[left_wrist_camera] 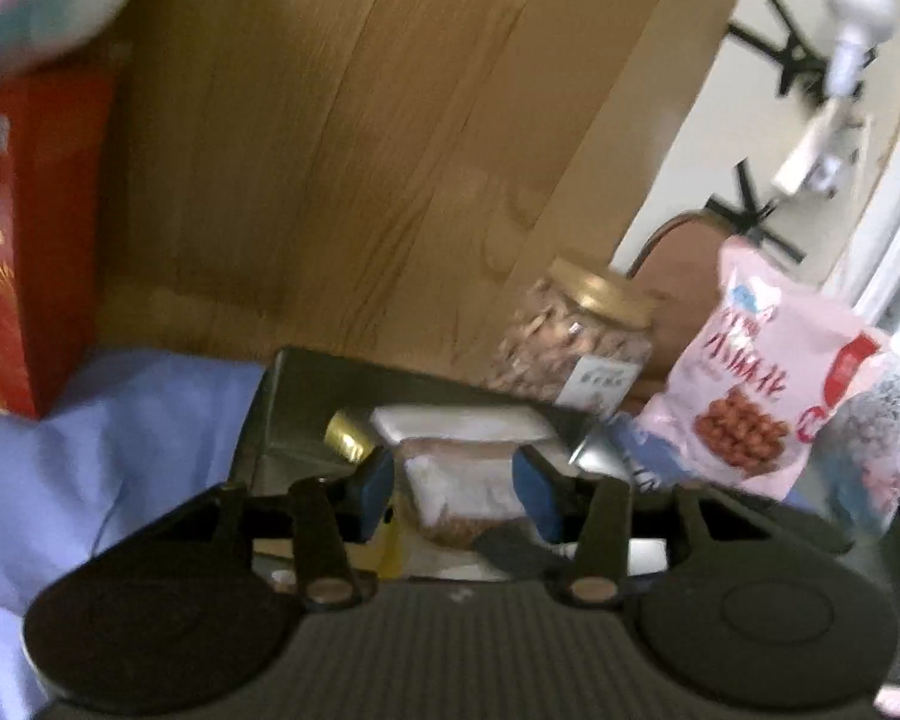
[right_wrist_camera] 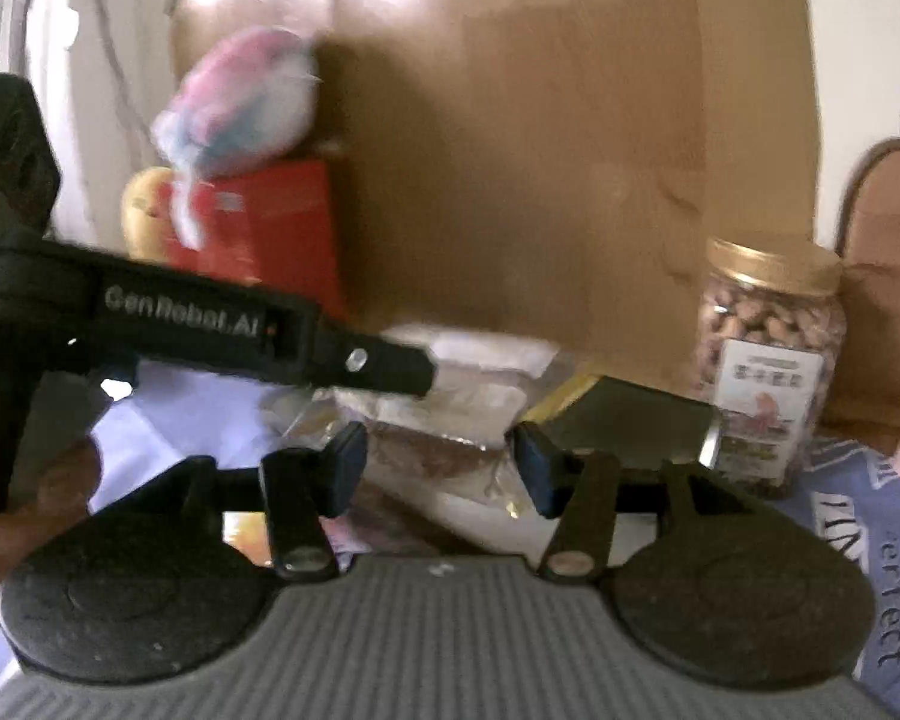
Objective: Organize snacks
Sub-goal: 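Carry the clear snack bag into the black box and open the left gripper, then reach to the light green wrapped snack and grasp it with the left gripper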
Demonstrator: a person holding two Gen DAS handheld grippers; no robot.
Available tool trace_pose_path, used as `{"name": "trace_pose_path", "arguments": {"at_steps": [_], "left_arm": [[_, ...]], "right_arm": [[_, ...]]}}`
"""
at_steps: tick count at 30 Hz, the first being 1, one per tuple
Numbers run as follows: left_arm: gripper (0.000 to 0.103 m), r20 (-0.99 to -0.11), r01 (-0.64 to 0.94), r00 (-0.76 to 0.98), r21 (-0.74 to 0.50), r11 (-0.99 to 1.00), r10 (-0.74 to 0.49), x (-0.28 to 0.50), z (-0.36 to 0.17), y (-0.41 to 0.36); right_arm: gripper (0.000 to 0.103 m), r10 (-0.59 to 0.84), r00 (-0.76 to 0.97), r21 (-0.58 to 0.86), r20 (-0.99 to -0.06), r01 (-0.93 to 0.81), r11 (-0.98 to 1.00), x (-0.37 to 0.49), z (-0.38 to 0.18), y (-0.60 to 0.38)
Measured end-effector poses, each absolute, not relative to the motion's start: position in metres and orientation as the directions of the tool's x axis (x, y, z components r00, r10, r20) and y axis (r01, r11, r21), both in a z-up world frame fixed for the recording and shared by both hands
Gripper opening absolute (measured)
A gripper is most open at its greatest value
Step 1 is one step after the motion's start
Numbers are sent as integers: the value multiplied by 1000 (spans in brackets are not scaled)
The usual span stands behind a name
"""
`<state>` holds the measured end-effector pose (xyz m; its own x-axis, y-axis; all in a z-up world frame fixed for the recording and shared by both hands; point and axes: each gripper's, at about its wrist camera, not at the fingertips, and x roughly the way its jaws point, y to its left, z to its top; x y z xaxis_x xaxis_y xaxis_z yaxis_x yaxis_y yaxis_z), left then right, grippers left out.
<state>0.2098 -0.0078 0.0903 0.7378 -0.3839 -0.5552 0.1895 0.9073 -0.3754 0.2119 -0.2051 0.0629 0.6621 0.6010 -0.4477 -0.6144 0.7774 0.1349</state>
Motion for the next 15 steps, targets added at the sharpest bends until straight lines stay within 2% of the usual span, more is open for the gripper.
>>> {"name": "trace_pose_path", "arguments": {"at_steps": [2, 6, 9, 13, 15], "left_arm": [[47, -518, 203, 758, -390, 898, -396, 203, 90, 0], [51, -443, 150, 833, -393, 907, -330, 182, 96, 32], [51, -483, 90, 827, -393, 915, -289, 185, 89, 44], [50, -559, 49, 781, -389, 920, -278, 201, 67, 39], [47, -594, 26, 766, -356, 934, -247, 208, 59, 32]], "right_arm": [[60, 600, 677, 165, -426, -595, 787, 211, 64, -219], [60, 567, 749, 237, -344, -515, 824, 197, 68, -268], [60, 547, 745, 330, -383, -443, 834, 195, 57, -301], [61, 638, 648, 498, -416, -425, 756, 193, 34, -322], [61, 659, 620, 507, -425, -440, 741, 190, 27, -319]]}}
